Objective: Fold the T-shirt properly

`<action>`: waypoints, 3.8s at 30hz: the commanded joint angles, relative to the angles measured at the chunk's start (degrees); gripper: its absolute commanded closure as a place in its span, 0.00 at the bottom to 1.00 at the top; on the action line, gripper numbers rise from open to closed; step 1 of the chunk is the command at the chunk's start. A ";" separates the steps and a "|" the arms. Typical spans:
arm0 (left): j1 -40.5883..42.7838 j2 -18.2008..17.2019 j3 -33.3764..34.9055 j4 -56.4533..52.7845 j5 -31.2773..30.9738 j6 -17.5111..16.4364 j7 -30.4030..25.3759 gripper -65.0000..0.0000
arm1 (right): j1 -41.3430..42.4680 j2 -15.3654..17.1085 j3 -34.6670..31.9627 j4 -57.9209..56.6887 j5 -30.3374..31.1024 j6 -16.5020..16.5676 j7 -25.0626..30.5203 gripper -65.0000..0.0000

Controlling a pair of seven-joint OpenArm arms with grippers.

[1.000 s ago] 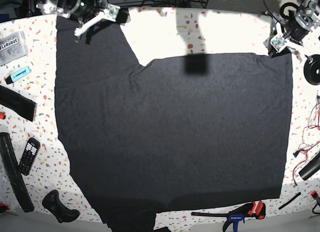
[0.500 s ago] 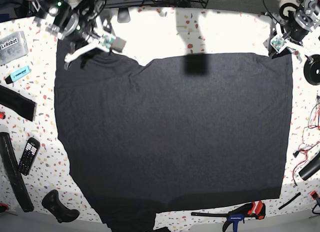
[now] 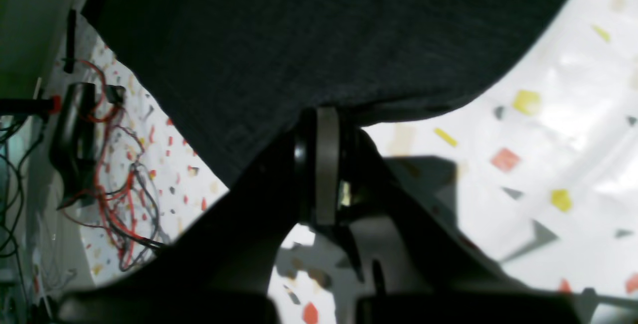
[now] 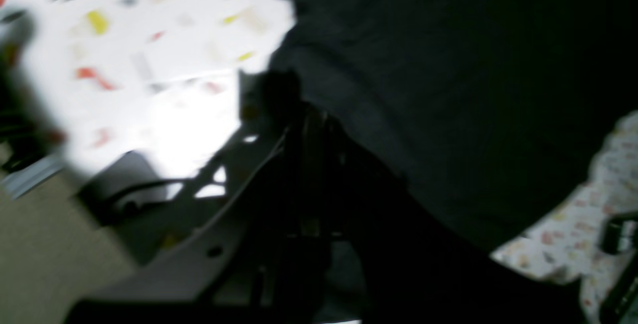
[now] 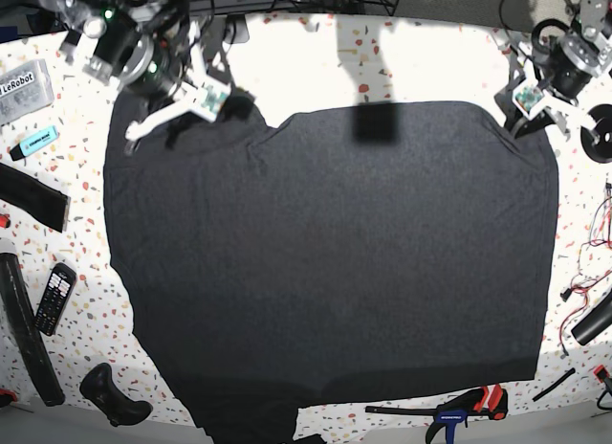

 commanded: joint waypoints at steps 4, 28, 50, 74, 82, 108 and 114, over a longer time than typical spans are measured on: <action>-2.27 -0.81 -0.35 0.96 -0.59 0.81 -0.61 1.00 | 3.32 0.66 0.39 1.07 0.22 -0.92 0.74 1.00; -17.14 -0.66 -0.35 -1.29 -12.22 0.83 9.33 1.00 | 25.49 -1.16 0.37 -11.21 7.34 -1.36 2.51 1.00; -33.79 -0.66 -0.33 -29.31 -19.89 -1.33 5.40 1.00 | 49.05 -20.22 0.33 -37.79 7.69 3.02 4.39 1.00; -35.85 1.55 -0.33 -30.38 -19.65 -3.96 -0.90 1.00 | 70.60 -24.44 0.33 -60.57 12.48 0.90 -6.64 1.00; -37.73 1.53 -0.33 -30.38 -19.63 -3.96 -0.83 1.00 | 70.03 -24.44 0.33 -60.70 11.96 1.01 -6.47 1.00; -53.02 1.55 11.30 -49.07 -13.44 4.63 -1.62 1.00 | 69.37 -25.62 0.33 -69.35 7.23 1.01 2.84 1.00; -53.02 1.57 11.30 -49.07 -13.66 4.55 -1.01 1.00 | 69.37 -27.34 0.33 -69.35 5.14 1.03 7.39 1.00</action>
